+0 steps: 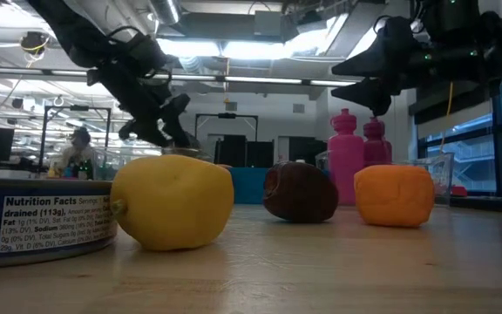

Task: Pick & Place Food Item
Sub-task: Put the top blue pink tuna can into the left transparent bin

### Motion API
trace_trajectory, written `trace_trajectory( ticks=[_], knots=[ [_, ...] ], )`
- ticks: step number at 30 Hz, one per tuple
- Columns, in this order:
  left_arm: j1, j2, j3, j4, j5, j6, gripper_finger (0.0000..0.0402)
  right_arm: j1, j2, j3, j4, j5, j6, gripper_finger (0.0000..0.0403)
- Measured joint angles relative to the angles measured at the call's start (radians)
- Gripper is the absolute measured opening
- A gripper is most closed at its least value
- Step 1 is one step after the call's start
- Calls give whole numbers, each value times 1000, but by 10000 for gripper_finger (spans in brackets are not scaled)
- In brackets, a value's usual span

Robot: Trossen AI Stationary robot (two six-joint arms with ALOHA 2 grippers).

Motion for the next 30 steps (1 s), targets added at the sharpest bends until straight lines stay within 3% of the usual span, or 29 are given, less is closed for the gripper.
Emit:
trace_trajectory(
  ticks=[6,14,20,27,30],
  knots=[
    [46,0,7,-49,21,-46,169,0,0,0,1,0,0,318],
    [105,63,8,-32,192,-119,169,0,0,0,3,0,4,318],
    [117,152,39,-27,248,-132,169,0,0,0,3,-26,23,318],
    [117,216,122,-68,246,-132,171,0,0,0,3,-26,26,318],
    [117,217,131,-85,243,-132,196,0,0,0,3,-26,26,318]
  ],
)
